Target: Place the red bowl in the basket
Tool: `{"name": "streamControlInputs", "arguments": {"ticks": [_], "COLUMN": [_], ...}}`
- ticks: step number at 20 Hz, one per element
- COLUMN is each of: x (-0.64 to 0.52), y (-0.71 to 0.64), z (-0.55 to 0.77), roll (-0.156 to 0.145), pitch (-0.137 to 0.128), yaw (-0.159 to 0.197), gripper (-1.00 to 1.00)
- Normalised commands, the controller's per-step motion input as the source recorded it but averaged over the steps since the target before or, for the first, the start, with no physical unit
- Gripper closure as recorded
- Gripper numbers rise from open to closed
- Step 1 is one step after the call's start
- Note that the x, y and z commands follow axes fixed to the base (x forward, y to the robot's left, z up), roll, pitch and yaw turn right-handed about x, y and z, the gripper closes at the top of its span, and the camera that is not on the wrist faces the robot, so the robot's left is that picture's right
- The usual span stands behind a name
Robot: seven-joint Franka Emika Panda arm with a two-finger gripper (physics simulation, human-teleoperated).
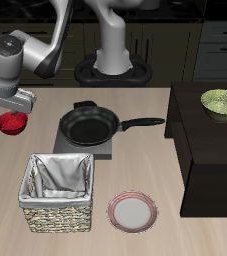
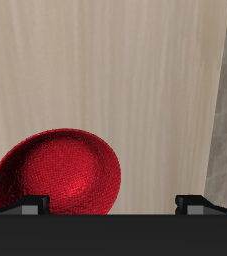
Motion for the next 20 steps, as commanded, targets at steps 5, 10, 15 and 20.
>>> {"name": "streamControlInputs", "arguments": {"ticks": [5, 10, 15, 20], "x": [-0.1, 0.01, -0.01, -0.07], "y": [0.02, -0.01, -0.08, -0.05], "z": [-0.22, -0.2, -0.24, -0.2], "roll": [0.004, 0.001, -0.013, 0.0], "pitch": [0.02, 0.03, 0.039, 0.035], "yaw": [0.006, 0.015, 0.007, 0.0], "gripper": [-1.0, -1.0, -1.0, -1.0]}}
